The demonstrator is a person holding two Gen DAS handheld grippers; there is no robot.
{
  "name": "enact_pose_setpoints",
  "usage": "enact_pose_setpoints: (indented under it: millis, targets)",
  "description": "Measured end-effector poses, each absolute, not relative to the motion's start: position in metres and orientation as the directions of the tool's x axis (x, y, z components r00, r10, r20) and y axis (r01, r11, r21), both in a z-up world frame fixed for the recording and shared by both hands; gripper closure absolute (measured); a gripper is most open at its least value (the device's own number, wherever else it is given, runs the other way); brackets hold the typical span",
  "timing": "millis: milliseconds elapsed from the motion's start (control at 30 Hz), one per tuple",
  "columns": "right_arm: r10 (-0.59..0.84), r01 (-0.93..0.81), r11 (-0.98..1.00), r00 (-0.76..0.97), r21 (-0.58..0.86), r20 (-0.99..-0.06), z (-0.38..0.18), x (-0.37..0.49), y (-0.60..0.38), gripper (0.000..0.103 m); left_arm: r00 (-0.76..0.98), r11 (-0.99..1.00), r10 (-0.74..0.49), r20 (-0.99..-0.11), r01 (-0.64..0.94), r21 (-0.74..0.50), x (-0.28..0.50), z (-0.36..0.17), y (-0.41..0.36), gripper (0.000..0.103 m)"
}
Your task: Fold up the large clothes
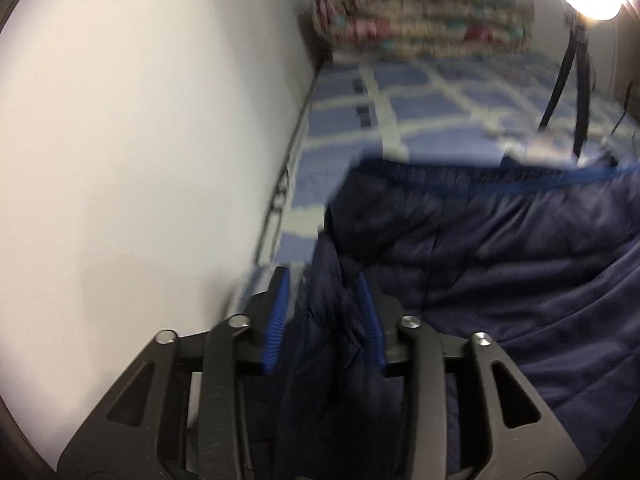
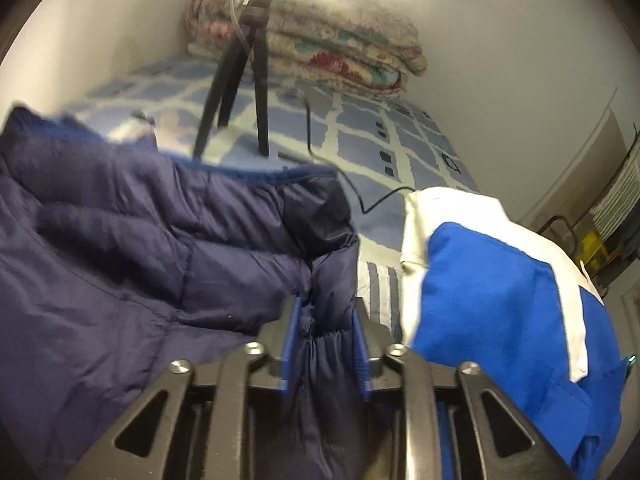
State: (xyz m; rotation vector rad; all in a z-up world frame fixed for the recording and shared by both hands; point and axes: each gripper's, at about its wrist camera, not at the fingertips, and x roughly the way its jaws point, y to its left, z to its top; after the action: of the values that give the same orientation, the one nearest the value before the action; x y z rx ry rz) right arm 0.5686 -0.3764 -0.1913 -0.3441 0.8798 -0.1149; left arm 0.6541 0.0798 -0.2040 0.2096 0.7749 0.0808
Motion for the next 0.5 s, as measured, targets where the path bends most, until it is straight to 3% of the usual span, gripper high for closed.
enact_pose_setpoints:
  millis: [167, 333, 500]
  targets:
    - [-0.073, -0.066, 0.984, 0.685, -0.162, -0.725, -0.160, 0.532, -0.384, 0.075, 0.760, 0.980, -0.024, -0.649, 0.145, 0.133, 0.633, -0.157, 0.039, 0.065]
    - [0.049, -0.136, 0.989, 0.680, -0.060, -0.732, -0.164, 0.491, -0.370, 0.075, 0.688, 0.943, -0.201, -0.697, 0.328, 0.051, 0.646, -0.167, -0.043, 0.065]
    - [0.119, -0.227, 0.973, 0.647, -0.041, -0.753, -0.185, 0.463, -0.344, 0.075, 0.631, 0.941, -0.187, -0.753, 0.336, 0.048, 0.678, -0.209, -0.109, 0.065]
